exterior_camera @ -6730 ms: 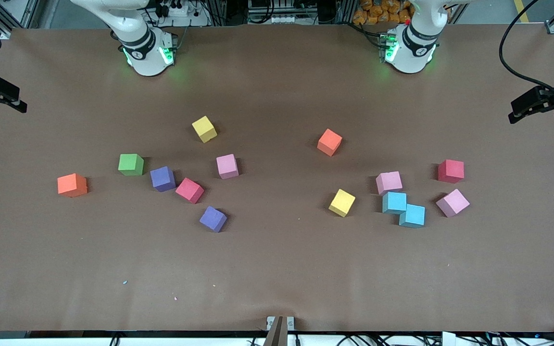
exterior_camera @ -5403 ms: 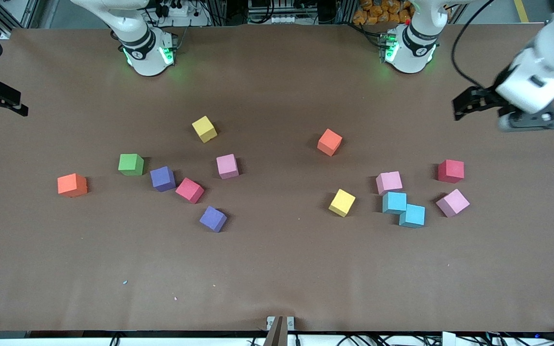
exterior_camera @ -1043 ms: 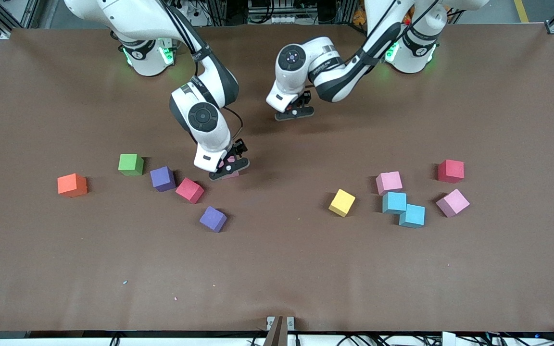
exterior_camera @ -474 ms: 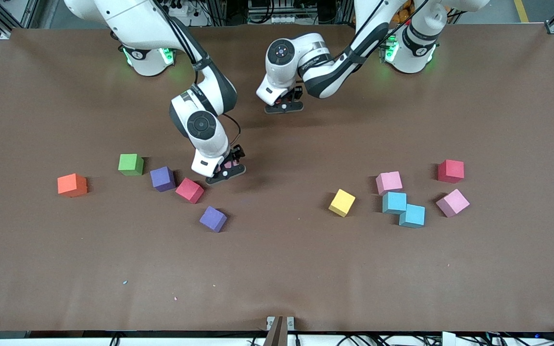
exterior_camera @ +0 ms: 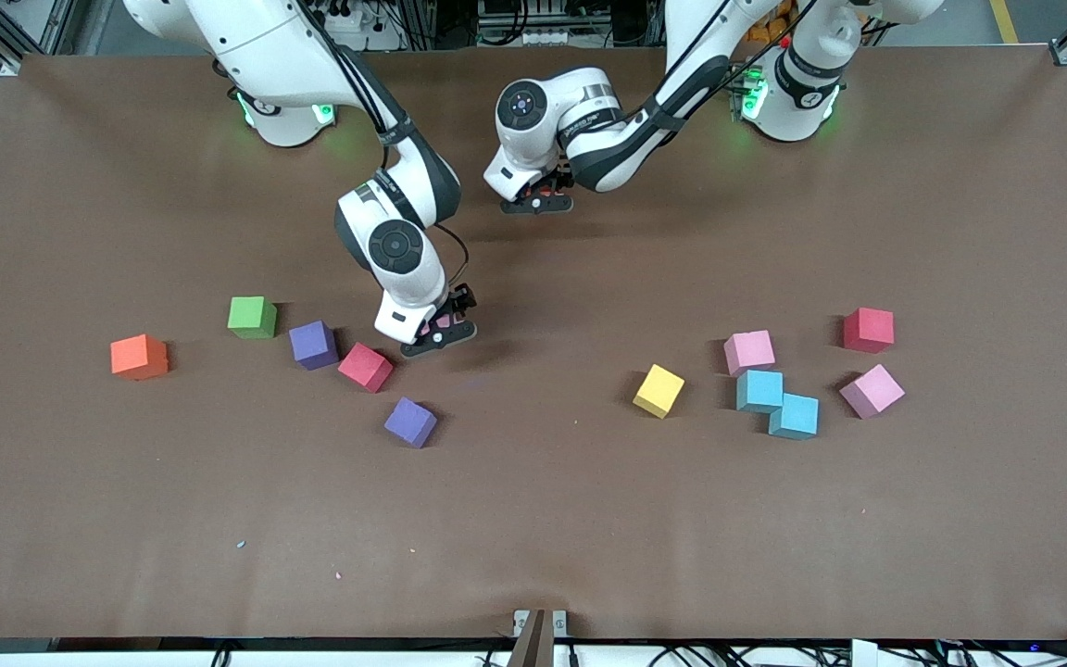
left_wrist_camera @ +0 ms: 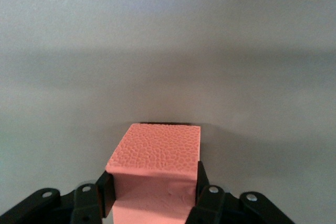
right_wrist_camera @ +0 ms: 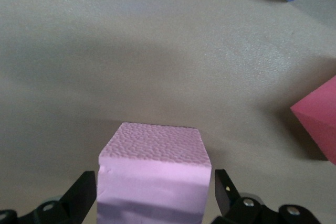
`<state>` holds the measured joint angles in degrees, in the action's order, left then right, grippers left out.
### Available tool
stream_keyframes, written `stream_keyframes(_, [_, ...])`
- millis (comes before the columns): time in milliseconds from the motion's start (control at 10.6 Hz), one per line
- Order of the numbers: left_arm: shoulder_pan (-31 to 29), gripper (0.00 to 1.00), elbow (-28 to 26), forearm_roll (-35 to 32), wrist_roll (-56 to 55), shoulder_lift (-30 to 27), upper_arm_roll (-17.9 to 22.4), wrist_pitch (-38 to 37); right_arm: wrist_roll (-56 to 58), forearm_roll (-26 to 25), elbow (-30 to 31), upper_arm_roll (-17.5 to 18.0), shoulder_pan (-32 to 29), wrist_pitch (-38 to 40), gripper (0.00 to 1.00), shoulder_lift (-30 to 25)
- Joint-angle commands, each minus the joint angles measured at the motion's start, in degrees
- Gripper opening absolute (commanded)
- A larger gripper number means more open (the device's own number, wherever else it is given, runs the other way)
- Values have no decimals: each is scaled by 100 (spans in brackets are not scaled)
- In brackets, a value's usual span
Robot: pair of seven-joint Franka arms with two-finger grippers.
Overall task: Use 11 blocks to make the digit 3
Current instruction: 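Lift the orange cube with the left gripper while the right gripper grasps pink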
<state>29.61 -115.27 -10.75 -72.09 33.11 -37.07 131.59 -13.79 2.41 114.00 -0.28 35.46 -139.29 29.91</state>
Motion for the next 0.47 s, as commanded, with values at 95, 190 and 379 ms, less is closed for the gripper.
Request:
stream_keyframes(95, [63, 0, 128, -566, 20, 46, 94, -177, -124, 58, -26, 28, -56, 24, 6, -38])
stream_keyframes(190, [54, 0, 154, -664, 20, 90, 147, -177, -46, 58, -27, 36, -56, 33, 2, -90])
stream_keyframes(379, [71, 0, 434, -674, 20, 283, 287, -186, 208, 40, -36, 28, -65, 383, 2, -239])
